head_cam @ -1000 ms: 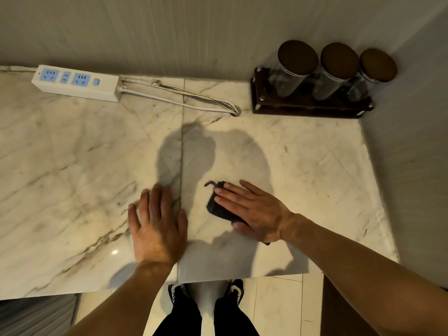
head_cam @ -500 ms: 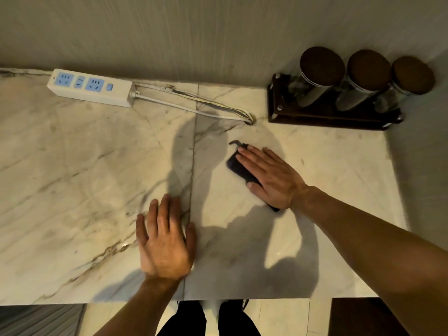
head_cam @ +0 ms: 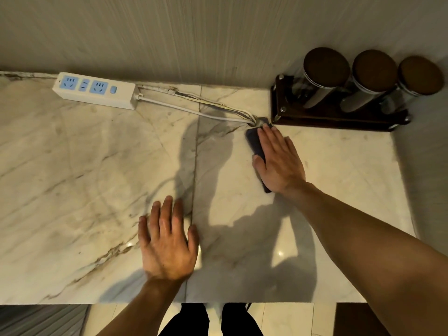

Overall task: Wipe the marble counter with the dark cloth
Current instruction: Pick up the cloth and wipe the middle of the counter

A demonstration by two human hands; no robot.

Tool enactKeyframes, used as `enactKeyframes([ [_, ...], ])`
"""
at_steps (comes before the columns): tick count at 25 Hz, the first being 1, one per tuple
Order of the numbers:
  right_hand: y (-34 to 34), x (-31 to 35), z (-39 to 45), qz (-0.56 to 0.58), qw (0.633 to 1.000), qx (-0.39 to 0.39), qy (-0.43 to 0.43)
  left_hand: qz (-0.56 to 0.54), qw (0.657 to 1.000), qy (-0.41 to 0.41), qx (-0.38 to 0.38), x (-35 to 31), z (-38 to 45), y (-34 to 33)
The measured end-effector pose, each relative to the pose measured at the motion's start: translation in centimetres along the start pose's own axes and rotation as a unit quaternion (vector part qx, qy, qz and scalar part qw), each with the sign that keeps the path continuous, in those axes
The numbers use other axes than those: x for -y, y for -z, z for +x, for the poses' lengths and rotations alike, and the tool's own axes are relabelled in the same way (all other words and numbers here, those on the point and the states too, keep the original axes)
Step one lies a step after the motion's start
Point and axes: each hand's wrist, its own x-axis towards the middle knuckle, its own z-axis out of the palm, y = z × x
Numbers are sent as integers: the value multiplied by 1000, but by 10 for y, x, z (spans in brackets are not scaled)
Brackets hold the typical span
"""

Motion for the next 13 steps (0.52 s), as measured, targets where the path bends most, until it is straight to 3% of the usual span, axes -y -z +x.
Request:
enactKeyframes([
  [9, -12, 29, -16, 88, 965, -73, -234, -13, 1000, 11, 21, -2, 0, 4],
  [13, -15, 39, -31, 98, 951, -89, -280, -20, 999, 6, 28, -1, 0, 6],
])
